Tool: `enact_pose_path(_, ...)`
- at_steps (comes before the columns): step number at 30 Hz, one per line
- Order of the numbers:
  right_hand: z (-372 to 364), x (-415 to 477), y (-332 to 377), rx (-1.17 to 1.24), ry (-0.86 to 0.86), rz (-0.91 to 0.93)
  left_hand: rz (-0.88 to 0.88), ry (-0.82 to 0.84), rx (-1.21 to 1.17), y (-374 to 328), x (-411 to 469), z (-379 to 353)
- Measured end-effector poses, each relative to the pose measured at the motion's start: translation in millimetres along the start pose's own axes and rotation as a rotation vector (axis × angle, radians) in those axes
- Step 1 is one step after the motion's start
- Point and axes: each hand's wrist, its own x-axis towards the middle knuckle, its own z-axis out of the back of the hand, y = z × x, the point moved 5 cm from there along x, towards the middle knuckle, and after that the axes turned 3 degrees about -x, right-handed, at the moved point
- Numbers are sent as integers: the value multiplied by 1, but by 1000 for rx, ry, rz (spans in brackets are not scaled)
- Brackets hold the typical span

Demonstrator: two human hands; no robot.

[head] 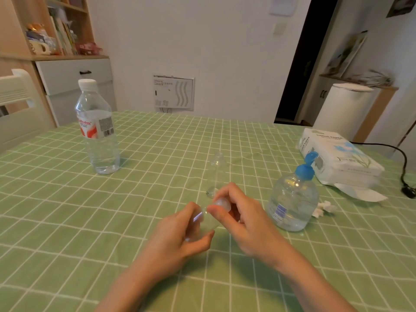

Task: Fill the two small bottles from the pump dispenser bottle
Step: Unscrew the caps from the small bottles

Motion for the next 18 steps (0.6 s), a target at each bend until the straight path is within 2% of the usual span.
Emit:
enact_pose_path(3,4,-3,1,-44,84,22,-18,29,-72,-1,-1,-2)
enact_pose_path(9,8,1,-2,-66,114,-64,-16,15,71,4,-4,-1)
enact_pose_path(14,5,1,-2,-84,115,-36,25,-30,89,9,-5,3)
enact_pose_path(18,3,2,-3,-98,161,-92,33,-42,109,10,-6,6)
